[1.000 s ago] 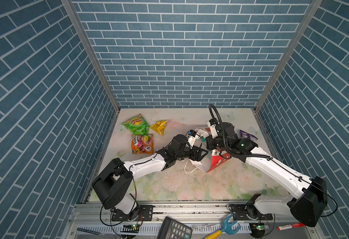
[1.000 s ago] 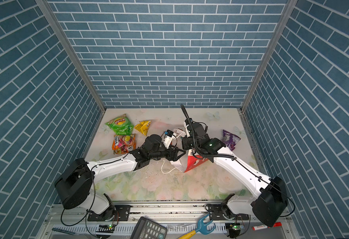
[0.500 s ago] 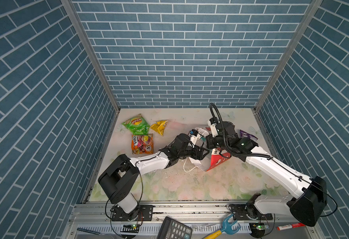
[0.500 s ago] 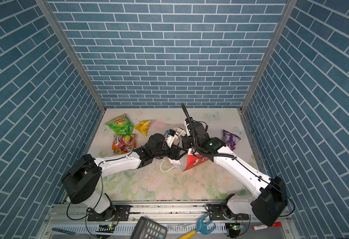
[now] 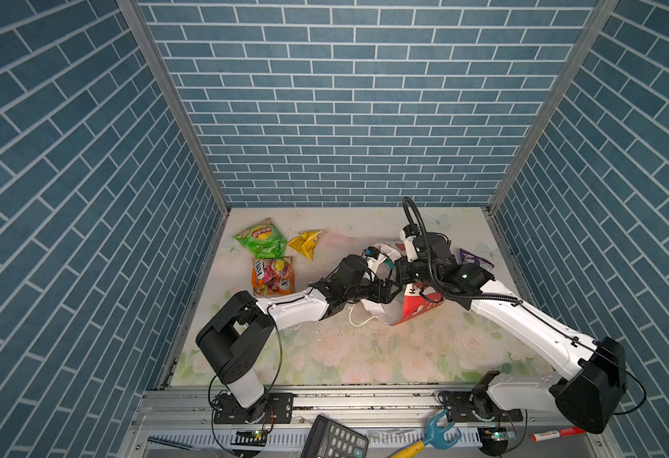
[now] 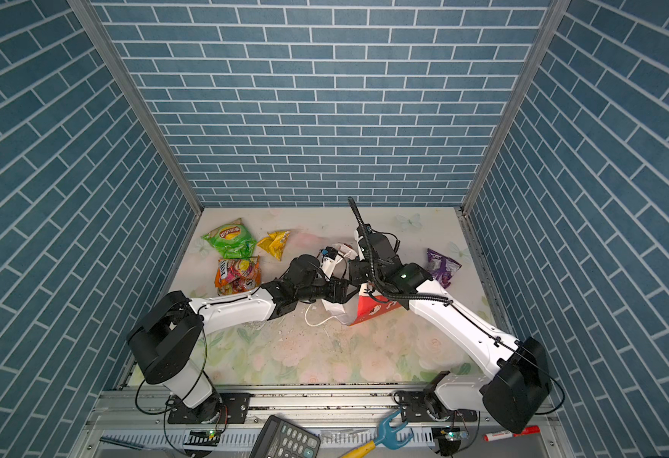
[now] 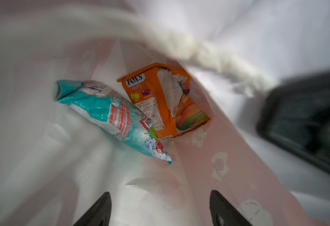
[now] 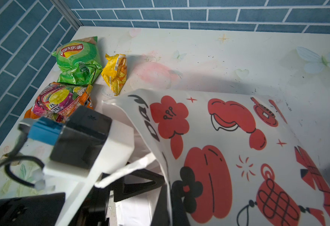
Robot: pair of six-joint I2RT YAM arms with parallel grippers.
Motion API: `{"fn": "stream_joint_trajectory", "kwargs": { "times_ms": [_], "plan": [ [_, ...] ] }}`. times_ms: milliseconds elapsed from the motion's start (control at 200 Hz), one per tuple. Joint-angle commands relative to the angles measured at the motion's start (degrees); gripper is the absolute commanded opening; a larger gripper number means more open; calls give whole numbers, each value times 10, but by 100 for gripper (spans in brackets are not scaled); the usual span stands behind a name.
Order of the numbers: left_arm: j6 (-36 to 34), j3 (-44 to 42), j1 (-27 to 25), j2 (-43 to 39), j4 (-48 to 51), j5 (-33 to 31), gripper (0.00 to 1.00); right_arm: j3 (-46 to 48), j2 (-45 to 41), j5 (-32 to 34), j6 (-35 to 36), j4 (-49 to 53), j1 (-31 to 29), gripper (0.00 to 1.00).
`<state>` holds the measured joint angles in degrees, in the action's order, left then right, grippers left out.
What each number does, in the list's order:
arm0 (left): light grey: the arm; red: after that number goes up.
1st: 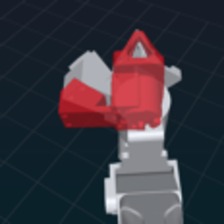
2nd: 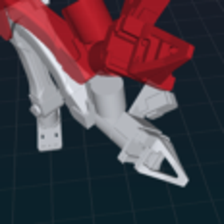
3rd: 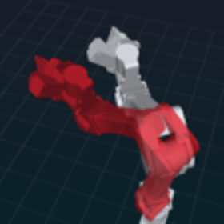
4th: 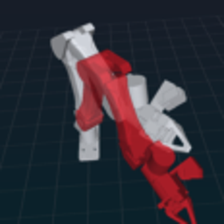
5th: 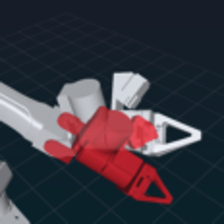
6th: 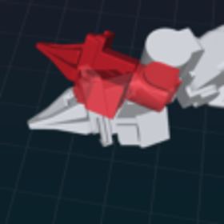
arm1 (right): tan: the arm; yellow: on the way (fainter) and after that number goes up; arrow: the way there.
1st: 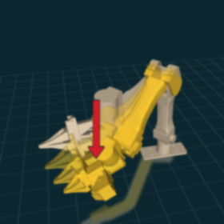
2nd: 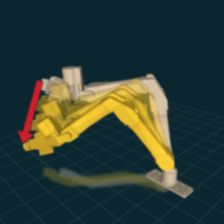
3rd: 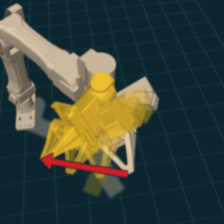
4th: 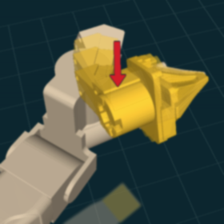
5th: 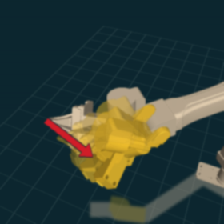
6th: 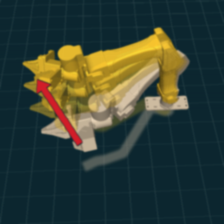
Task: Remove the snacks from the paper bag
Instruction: 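Lower the open left gripper deeper into the bag toward the teal packet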
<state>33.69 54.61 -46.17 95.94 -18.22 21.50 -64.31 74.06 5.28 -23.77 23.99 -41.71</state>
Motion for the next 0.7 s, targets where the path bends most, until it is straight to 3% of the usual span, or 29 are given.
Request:
{"fn": "stream_joint_trajectory", "kwargs": {
  "times_ms": [0,400,695],
  "plan": [
    [28,17,3,16,7,-14,79,-14,3,11,-29,-12,0,0],
    [36,44,3,39,11,-7,76,-16,12,25,-45,-16,-1,0],
    [-10,-5,-13,-23,2,-32,75,-24,6,39,-57,-1,1,0]
  ]
}}
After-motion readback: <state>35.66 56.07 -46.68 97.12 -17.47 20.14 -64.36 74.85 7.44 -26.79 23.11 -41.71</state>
